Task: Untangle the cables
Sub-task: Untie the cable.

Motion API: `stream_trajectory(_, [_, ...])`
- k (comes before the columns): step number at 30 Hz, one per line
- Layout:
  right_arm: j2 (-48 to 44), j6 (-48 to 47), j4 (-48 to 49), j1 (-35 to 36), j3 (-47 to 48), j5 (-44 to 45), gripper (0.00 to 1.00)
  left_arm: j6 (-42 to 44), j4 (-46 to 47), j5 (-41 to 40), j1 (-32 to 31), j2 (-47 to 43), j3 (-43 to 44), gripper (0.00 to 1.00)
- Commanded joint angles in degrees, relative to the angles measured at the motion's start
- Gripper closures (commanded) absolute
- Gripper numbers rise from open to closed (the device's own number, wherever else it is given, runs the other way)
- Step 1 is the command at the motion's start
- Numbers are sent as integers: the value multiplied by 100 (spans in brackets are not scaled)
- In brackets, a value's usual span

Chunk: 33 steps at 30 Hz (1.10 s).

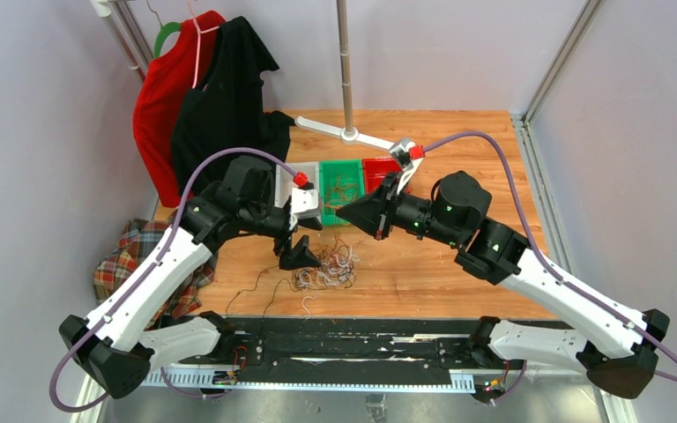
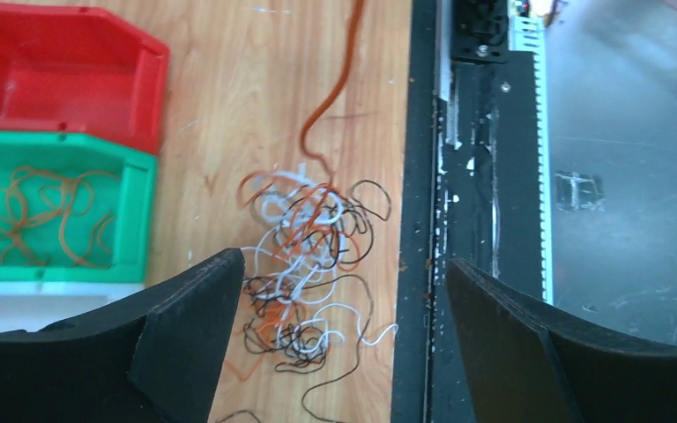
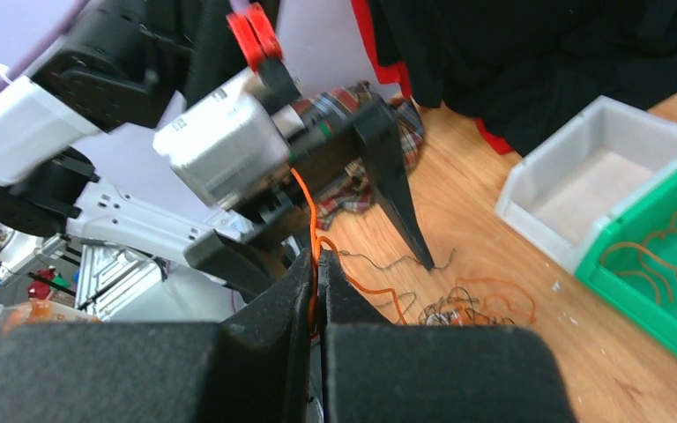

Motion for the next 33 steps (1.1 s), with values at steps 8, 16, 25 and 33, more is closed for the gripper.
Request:
stream_trajectory(8, [303, 384, 1079, -80, 249, -316, 99, -399, 1046, 236, -21, 314, -544, 37])
stream_trajectory(16, [340, 519, 1364, -79, 94, -316, 99, -1147, 1715, 259, -23, 311, -946, 66])
stream_trajectory(25, [365, 723, 1653, -80, -273, -188, 99, -2298, 2475, 812, -24, 329, -1081, 83])
stream_trajectory(33, [169, 616, 1605, -110, -582, 88, 97, -2210, 1955, 716, -23, 259, -676, 99])
